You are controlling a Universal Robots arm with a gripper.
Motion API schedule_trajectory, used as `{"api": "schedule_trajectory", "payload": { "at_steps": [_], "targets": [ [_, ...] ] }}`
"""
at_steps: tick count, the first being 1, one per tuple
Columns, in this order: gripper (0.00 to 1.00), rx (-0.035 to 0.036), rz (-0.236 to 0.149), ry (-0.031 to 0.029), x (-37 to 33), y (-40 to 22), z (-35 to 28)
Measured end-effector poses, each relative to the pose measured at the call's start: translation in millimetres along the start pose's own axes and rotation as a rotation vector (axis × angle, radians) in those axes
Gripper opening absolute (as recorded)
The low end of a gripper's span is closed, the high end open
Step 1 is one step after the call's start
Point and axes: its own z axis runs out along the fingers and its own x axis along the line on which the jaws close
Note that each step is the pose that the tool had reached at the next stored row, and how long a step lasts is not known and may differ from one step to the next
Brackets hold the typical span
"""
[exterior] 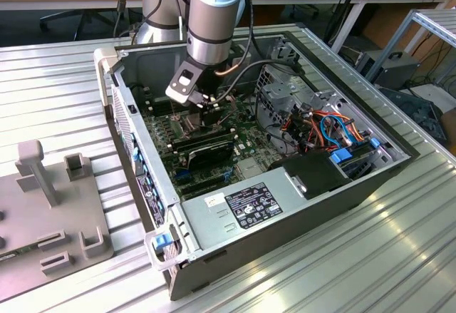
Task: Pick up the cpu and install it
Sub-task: 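Place the cpu into insertion slot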
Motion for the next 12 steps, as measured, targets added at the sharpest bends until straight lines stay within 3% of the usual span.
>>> {"api": "schedule_trajectory", "payload": {
  "at_steps": [12],
  "targets": [
    [0.55, -0.0001, 0.001, 0.0002, 0.1, -0.2, -0.6]
  ]
}}
